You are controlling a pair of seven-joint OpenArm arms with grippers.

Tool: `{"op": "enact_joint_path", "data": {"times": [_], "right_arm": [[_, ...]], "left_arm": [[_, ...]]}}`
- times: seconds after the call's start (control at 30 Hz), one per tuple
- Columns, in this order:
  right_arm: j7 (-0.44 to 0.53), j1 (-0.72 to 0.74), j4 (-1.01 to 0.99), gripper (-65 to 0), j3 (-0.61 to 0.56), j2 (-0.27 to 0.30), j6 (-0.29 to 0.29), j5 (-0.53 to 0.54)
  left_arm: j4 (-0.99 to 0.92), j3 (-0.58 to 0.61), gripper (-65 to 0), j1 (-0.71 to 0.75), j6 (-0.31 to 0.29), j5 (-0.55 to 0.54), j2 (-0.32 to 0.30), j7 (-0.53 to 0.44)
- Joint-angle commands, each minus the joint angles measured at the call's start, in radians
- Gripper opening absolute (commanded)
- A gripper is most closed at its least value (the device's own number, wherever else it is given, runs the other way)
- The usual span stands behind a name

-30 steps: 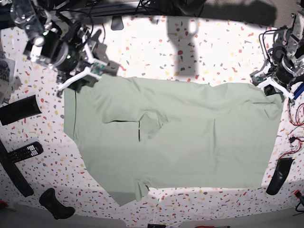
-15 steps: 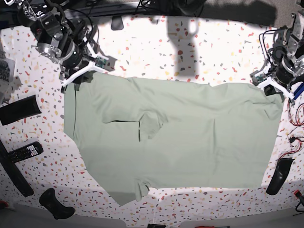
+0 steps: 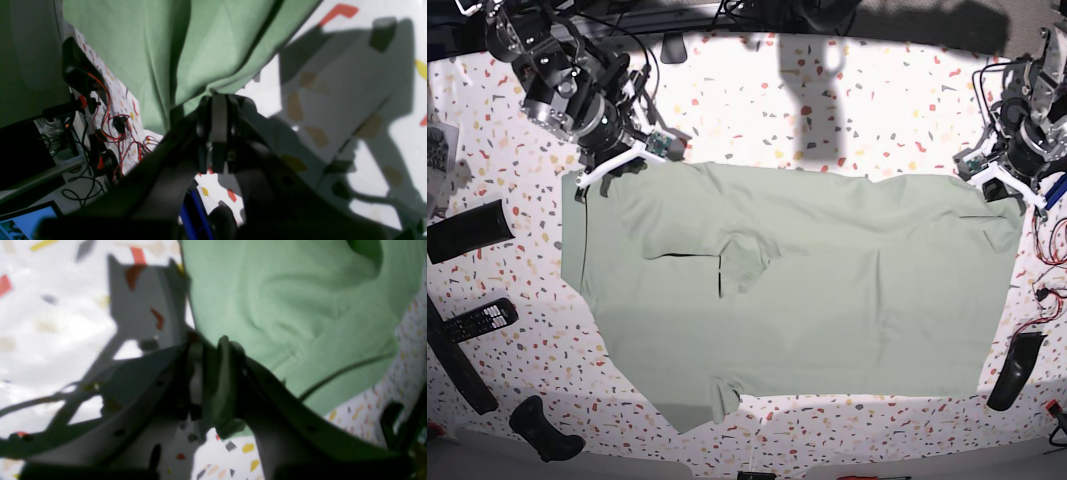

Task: Fold the T-shirt properly
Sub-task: 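Grasp the shirt's collar-side corners with both grippers and pull outward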

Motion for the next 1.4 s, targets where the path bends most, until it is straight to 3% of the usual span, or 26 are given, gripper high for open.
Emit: {"op": "enact_joint_path", "data": {"times": [0.0,0.1,0.33,0.57,0.77,0.93,1.1,1.37], "right_arm": [[-0.007,0.007,0.011,-56.9,0.006,0.012,-0.041,-0.023],[-0.007,0.006,0.011,-65.0,0.006,0.011,-0.091,-0.042],[-0.131,0.003,0.014,-65.0,0.006,0.012,-0.064,-0.041],[-0.127,-0.063,0.069,-65.0,0.006,0.017,-0.061,-0.041],[-0.145,-0.134,0.185,-65.0,0.006,0.082,-0.101,-0.041],[-0.181,-0.166,0.255,-65.0,0.006,0.138,-0.121,-0.04],[-0.236,-0.167,0.28,-65.0,0.006,0.168,-0.121,-0.041],[-0.244,-0.233,0.328,-65.0,0.006,0.198,-0.131,-0.041]], "left_arm": [[0.005,-0.003,-65.0,-0.006,-0.008,0.002,-0.018,0.006],[0.005,-0.004,-65.0,-0.006,-0.008,0.002,-0.018,0.006],[0.005,-0.004,-65.0,-0.005,-0.008,0.003,-0.022,0.05],[0.007,-0.004,-65.0,0.008,-0.007,0.003,-0.024,0.144],[0.061,-0.004,-65.0,0.077,-0.005,0.005,-0.032,0.167],[0.15,-0.004,-65.0,0.14,0.102,0.003,-0.061,0.274],[0.234,-0.006,-65.0,0.202,0.102,-0.005,-0.073,0.336],[0.334,-0.008,-65.0,0.293,0.106,-0.005,-0.073,0.403]]}}
